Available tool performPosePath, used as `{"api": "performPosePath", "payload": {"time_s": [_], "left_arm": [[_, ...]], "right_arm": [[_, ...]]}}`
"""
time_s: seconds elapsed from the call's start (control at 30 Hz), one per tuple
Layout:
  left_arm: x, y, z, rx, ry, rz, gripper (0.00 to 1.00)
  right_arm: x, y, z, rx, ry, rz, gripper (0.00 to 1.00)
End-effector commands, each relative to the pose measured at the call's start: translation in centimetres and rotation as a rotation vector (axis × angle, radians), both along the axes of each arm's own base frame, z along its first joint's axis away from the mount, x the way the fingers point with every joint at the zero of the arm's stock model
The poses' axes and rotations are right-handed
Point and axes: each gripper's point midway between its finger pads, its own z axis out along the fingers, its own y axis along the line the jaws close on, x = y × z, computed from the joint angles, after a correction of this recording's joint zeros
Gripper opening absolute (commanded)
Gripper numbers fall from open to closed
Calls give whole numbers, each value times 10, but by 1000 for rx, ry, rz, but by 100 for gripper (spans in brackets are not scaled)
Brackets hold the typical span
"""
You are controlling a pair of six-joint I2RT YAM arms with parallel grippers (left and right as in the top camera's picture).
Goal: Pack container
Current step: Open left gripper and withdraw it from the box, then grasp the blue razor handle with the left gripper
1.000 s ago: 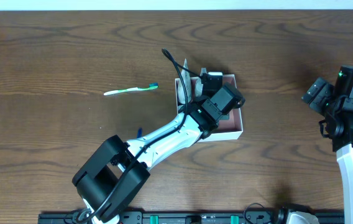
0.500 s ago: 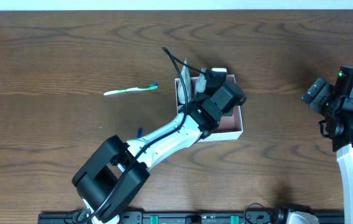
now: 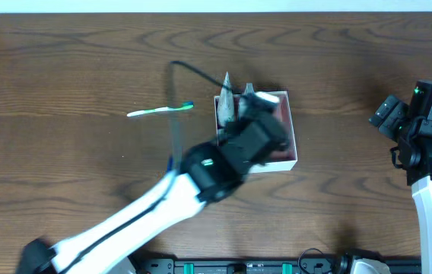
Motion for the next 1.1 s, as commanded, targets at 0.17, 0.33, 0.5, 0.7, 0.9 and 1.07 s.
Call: {"api": "performPosePath", "payload": {"time_s": [0.17, 0.33, 0.5, 0.7, 0.9, 1.07], "left_arm": [[-13, 157, -16, 331, 161, 296, 52], [-18, 196, -73, 328, 343, 396, 58], [-23, 216, -123, 246, 464, 457, 59], [-36, 215, -161, 149, 559, 400, 59], [-51, 210, -183, 111, 607, 376, 59], [-56, 208, -190, 101, 620, 369, 59]], "right_arm": [[-2, -5, 1, -10, 1, -18, 99], [-2, -5, 1, -10, 1, -18, 99], [-2, -5, 1, -10, 1, -18, 99], [-2, -5, 1, -10, 1, -18, 99], [-2, -5, 1, -10, 1, -18, 99], [-2, -5, 1, -10, 1, -18, 99]]}}
